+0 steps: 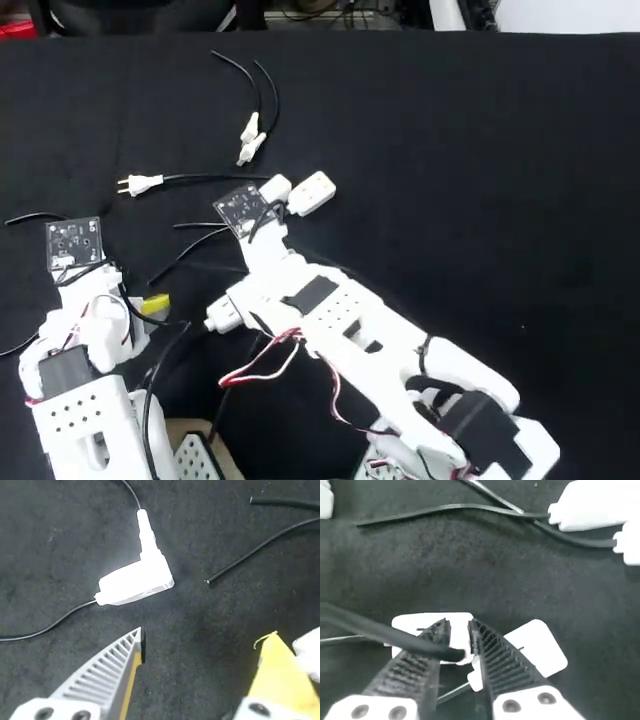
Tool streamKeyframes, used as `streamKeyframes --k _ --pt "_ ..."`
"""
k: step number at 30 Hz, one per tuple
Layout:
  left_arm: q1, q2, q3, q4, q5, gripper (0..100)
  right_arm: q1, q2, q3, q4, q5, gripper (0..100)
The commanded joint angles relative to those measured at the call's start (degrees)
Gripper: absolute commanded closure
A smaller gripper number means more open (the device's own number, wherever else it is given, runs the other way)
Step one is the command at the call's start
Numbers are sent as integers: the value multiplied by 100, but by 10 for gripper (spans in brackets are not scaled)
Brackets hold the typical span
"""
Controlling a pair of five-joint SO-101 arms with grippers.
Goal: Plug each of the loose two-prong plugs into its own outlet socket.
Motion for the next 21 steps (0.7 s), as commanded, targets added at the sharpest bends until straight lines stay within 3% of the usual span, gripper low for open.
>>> streamKeyframes --k 1,5,10,14,21 --pt "-4 -44 -48 -123 44 640 70 136 -13 -123 -9 986" --pt "-4 -44 -48 -123 44 640 35 312 -31 -114 -9 986" --pt "-4 -44 -48 -123 26 640 -695 321 48 -35 -18 983" --pt "4 -44 -48 -123 18 640 -686 189 -145 193 -9 980" --pt "4 -44 -92 -88 9 640 -229 -549 -1174 2040 -53 753"
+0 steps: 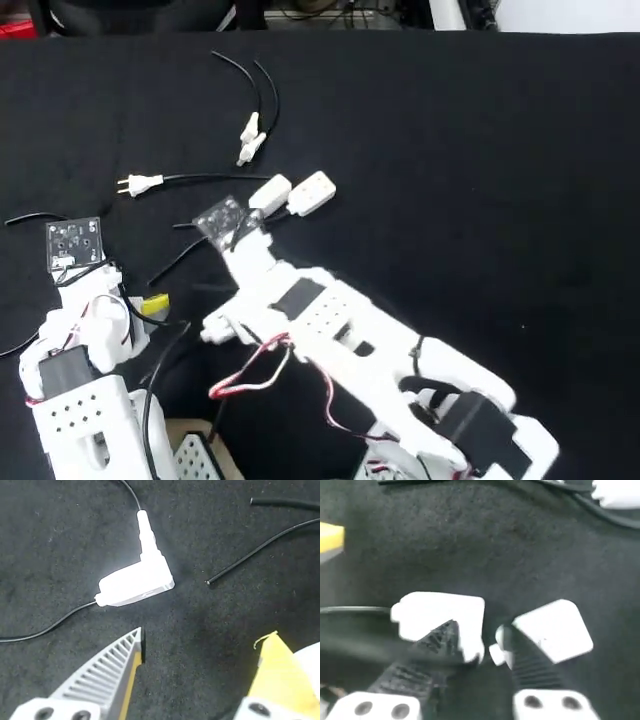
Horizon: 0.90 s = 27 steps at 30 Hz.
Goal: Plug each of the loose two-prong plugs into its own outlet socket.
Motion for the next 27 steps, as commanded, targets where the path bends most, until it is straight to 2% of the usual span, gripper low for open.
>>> streamKeyframes --k 1,6,8,11,16,19,27 --pt "4 -35 -101 -62 9 640 123 -541 -743 967 -62 742" --pt "620 0 -136 167 -440 640 185 -1402 -1446 2558 9 743" --pt "760 9 -242 185 -431 640 387 -1763 -1648 3191 343 743" --pt "1191 9 -382 211 -431 640 1090 -2237 -1930 3851 800 743" --pt "2404 325 -391 -105 -457 640 2541 -2589 -2009 4396 1424 743" --pt "2949 1266 -637 -360 -510 640 2963 -2369 -1824 4519 1582 743" --pt "3459 4923 -2070 -1143 -1855 640 3481 -1481 -1525 3991 1591 743"
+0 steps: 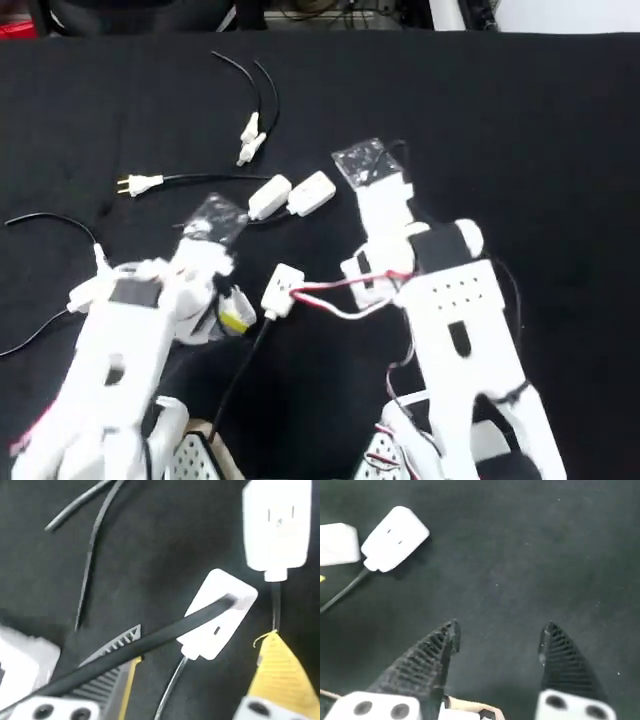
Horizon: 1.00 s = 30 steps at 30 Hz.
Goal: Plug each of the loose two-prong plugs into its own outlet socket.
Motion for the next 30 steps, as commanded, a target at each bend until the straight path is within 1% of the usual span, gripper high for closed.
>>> streamKeyframes --k 1,3,6,8,10,15,16,18,20,22,24,26,28,30 --pt "198 1574 -796 -475 -747 640 308 286 -31 -360 26 743" --pt "251 2136 -954 -738 -1169 640 396 418 -22 -484 26 743" --pt "251 2602 -971 -1064 -1776 640 422 576 -22 -545 26 744" --pt "242 2690 -963 -1187 -1855 659 413 637 -22 -545 35 744" --pt "251 2646 -980 -1196 -1873 729 413 664 -22 -545 35 744" --pt "180 2303 -980 -1152 -1855 964 413 664 -13 -545 35 744" --pt "101 2189 -971 -1134 -1846 979 413 664 -13 -545 35 744" --pt "-101 1890 -998 -1055 -1793 953 413 664 -13 -545 35 744" --pt "-400 1512 -1068 -941 -1802 976 422 664 -4 -545 35 744" --pt "-778 1037 -1191 -677 -1881 970 422 664 48 -545 35 744" --pt "-1147 536 -1305 -352 -2268 971 422 664 136 -651 26 744" --pt "-1516 105 -1411 -211 -2593 971 422 664 242 -800 26 744" --pt "-1912 -167 -1525 -440 -2699 971 422 664 303 -870 26 744" --pt "-2255 -105 -1569 -1134 -2708 971 422 664 303 -870 26 744"
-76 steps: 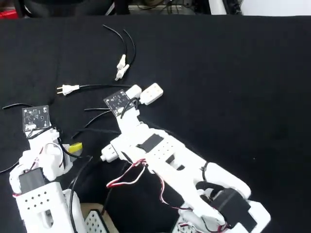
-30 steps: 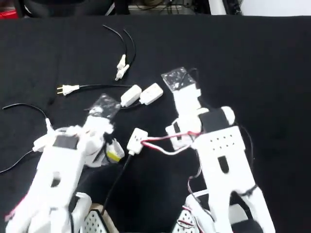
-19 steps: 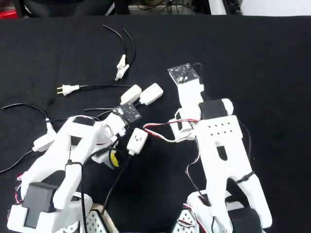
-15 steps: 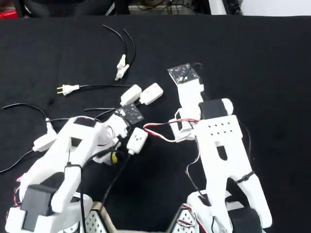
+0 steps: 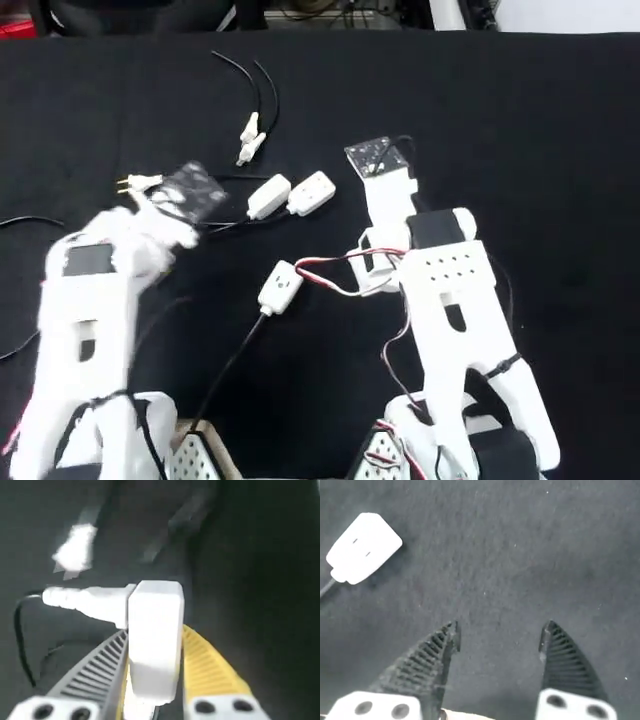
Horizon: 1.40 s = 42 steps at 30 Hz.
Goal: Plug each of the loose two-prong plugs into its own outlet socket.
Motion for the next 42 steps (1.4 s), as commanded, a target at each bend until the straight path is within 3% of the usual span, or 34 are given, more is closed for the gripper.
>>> streamKeyframes --k 1,4,7,11,15,18,23,27,31,35,38,42 --pt "-602 -97 -382 -1108 -132 971 97 13 -22 -105 18 744" --pt "-725 721 -558 -1969 -281 972 97 13 -4 -105 18 744" --pt "-778 1969 -1305 -2013 -360 972 97 13 4 -79 -18 744" --pt "-980 3613 -2791 -1363 -62 971 97 13 13 -70 -18 744" --pt "-1182 4651 -4154 -70 -255 959 70 13 110 -105 -9 744" --pt "-1393 5046 -4734 536 -607 855 79 13 101 -105 18 744" --pt "-1684 5099 -5077 800 -651 642 88 13 101 -105 18 744" --pt "-1613 4651 -5314 1644 -598 627 105 -31 92 -44 193 744" --pt "-1147 3631 -5455 2637 9 661 343 -31 31 158 536 744" --pt "-75 2646 -5367 3033 1002 671 1160 13 -426 580 756 744" --pt "919 2541 -4998 2365 1582 671 1688 13 -611 844 1415 744" --pt "1807 2936 -4312 756 1802 670 1952 13 -637 826 1486 744"
